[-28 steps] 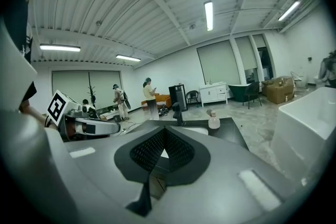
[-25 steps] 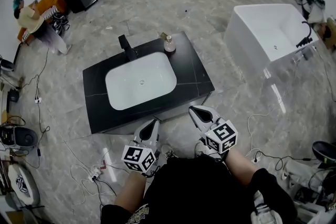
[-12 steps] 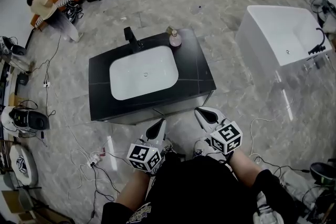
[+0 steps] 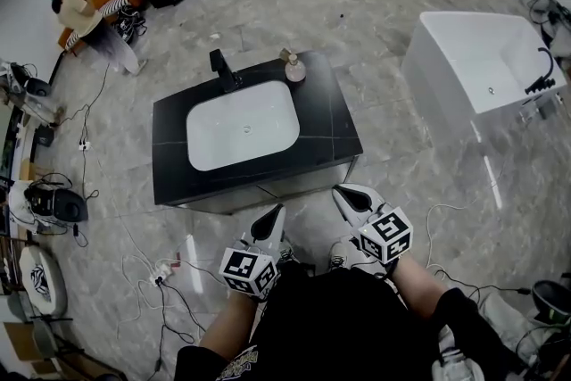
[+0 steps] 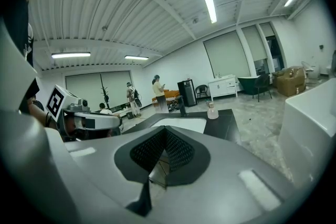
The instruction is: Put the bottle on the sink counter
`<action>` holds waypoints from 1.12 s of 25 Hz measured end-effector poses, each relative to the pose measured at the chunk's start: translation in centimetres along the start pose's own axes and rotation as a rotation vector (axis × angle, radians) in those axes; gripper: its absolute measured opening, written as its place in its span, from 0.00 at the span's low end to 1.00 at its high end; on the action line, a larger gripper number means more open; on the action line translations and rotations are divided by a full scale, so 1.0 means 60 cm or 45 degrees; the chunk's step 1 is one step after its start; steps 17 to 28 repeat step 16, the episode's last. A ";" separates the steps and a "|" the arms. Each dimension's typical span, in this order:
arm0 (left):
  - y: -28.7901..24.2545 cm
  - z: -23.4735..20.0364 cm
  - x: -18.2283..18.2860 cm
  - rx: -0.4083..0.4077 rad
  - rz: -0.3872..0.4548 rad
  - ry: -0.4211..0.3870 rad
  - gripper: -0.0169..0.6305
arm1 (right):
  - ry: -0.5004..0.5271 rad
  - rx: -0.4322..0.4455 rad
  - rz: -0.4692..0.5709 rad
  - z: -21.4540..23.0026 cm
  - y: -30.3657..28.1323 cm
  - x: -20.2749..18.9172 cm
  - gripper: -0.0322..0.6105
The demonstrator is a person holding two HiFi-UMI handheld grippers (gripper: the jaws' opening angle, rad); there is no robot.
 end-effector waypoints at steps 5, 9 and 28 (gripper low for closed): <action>-0.004 0.014 -0.009 -0.013 -0.006 0.000 0.03 | -0.008 -0.009 0.004 0.003 0.013 -0.008 0.09; -0.007 0.019 -0.013 -0.018 -0.010 0.010 0.03 | -0.016 -0.013 -0.002 0.006 0.019 -0.013 0.09; -0.003 0.014 -0.009 -0.011 -0.008 0.016 0.03 | -0.018 -0.006 -0.008 0.002 0.010 -0.009 0.09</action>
Point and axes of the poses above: the fingertips, and each gripper's own axes: y backward along the fingers, z to its right, x out of its top, the point moved 10 cm from there along y, backward along the fingers, and after that the axes turned 1 degree about -y, right-handed, at the moved point
